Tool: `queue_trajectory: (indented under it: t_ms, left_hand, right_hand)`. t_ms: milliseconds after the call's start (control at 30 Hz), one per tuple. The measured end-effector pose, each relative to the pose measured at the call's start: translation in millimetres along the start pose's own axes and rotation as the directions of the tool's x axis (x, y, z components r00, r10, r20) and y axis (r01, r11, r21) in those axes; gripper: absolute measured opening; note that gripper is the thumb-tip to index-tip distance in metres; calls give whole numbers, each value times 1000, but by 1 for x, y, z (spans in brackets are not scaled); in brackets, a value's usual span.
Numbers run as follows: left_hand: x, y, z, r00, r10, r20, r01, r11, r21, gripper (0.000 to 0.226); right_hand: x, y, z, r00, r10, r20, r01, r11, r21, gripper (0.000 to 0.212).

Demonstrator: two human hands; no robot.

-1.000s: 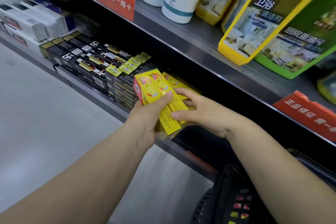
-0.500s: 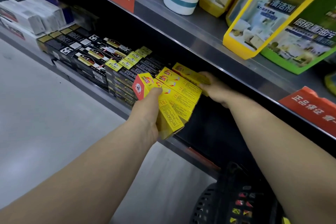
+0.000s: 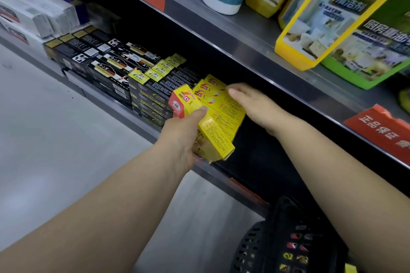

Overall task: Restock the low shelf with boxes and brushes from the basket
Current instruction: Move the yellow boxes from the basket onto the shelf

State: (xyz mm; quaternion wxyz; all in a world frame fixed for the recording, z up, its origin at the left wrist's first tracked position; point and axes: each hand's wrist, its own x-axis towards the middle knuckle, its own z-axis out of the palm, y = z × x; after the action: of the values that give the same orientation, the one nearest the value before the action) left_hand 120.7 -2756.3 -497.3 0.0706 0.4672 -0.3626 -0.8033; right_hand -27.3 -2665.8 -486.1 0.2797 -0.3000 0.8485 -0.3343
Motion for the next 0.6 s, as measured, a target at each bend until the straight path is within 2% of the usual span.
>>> queue_trajectory:
  t_ms: [67,100,133,200,300,367,467,533,600]
  left_hand:
    - [0,0,3,1000,3,-21,-3,1000,-10,39]
    - [-1,0,5,1000,5,-12,-6,1000,-18,34]
    - [-2,0,7,1000,8,9,-8,1000,-19,26]
    - [-8,0,10,999,19,47,-19,1000,-1,19]
    - [-10,-1,12,999,43,31,-47,988,149,23]
    - [-8,1,11,999,33,-2,-32,974,223,23]
    - [-3,-1,9,1000,22,-7,-20,961,277,24]
    - [-3,-5,9,1000,-7,21,0,946,326,36]
    - [-1,-8,11,998,-28,54,6,930,368,38]
  right_hand:
    - [-30,-15,5,972,-7,235,-14,996,90,48]
    - [-42,-16,8,956,-15,294,2,999,44,58]
    - [-50,-14,10,957,-26,290,36,999,-30,62]
    - [-58,-7,11,981,-56,184,73,993,-90,53]
    - [-57,-2,1,998,-58,35,59,998,-30,33]
    - [-46,4,-10,994,-32,-101,17,989,-145,36]
    - [-18,13,-20,958,121,-259,-211,910,-357,56]
    - [4,21,-22,926,187,-328,-301,890,-343,59]
    - [25,30,-22,917,199,-347,-324,878,-352,57]
